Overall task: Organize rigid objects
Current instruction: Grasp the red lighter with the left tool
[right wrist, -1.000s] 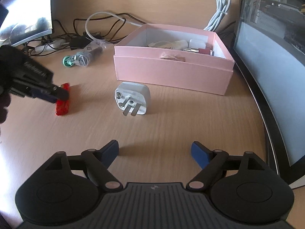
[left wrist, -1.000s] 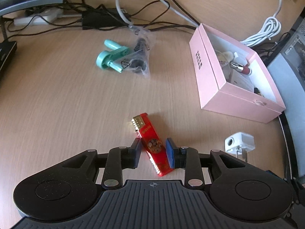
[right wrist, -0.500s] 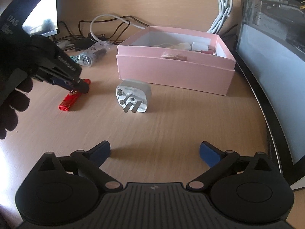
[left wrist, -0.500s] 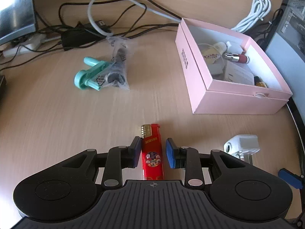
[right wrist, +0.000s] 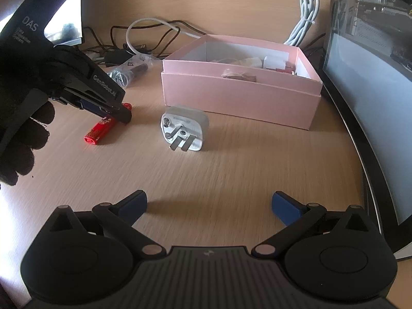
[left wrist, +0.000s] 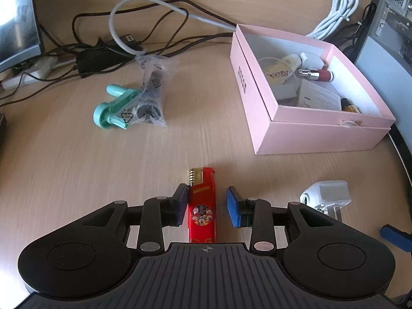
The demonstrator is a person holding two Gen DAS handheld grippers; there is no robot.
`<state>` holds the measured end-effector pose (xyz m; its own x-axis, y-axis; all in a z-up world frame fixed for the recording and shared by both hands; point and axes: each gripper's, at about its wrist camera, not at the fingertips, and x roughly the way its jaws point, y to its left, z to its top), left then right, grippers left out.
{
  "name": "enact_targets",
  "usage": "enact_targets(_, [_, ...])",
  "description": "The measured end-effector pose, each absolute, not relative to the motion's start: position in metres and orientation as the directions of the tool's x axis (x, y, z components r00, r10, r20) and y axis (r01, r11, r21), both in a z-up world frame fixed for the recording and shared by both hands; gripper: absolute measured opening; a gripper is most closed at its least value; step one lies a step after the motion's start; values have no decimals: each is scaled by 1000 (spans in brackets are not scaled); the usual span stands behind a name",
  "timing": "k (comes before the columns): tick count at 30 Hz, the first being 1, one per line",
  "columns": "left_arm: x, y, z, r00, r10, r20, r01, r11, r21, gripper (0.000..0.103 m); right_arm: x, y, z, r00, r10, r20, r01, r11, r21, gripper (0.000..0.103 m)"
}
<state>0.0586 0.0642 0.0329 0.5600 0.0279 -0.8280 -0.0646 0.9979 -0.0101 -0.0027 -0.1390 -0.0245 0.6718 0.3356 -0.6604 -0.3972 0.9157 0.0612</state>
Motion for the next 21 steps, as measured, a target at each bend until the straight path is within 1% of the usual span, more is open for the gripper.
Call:
enact_targets(5, [59,61,32,560,33,-828,-54,999,3,42,-4,-139,-24,673,336,-659,-396,916,62,103])
enact_targets(10, [59,60,31,563,33,-826,-48,999,7,45,-5,-139,-24,676,335,-656,-394,917,62,103])
enact_targets(15, [59,56,30,565,34,-824,-46,999,10,52,-4,-140,-25,677,337,-654,-396,916,62,103])
enact_targets(18, [59,54,30,567,40,-822,-42,999,20,54,-4,-140,-25,677,337,-654,-396,916,62,103])
enact_targets(21, [60,54,30,568,40,-822,-42,999,20,54,-4,-140,-25,677,337,-654,-396,916,62,103])
